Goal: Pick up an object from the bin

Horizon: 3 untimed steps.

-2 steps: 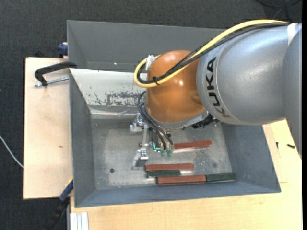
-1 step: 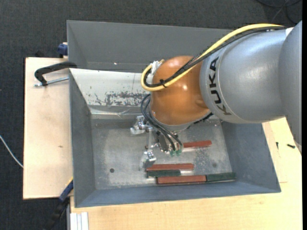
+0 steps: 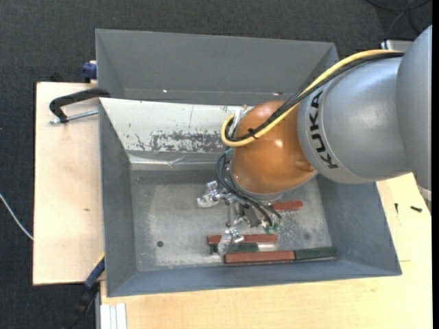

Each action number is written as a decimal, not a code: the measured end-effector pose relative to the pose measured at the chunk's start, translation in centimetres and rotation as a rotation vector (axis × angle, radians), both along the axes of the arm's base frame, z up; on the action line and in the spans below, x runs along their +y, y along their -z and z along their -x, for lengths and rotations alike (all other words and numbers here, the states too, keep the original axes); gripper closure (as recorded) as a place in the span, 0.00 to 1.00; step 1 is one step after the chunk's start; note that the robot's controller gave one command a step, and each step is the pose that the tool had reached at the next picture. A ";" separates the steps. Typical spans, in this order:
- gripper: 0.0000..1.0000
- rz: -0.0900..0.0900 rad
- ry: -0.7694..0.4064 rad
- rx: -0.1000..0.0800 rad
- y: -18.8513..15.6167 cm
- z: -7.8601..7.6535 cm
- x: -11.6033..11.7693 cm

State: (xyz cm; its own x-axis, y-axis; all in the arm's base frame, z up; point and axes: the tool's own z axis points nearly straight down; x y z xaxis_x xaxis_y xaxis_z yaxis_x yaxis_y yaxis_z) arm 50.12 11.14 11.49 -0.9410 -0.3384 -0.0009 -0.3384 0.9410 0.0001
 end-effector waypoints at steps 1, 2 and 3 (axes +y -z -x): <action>0.00 0.000 0.177 0.004 0.7 0.5 -1.7; 1.00 -0.006 0.084 0.024 3.2 0.9 -5.3; 1.00 -0.006 0.084 0.025 3.2 0.9 -5.3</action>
Offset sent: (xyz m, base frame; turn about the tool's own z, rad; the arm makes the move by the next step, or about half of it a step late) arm -0.0065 -0.0613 -0.0397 0.0881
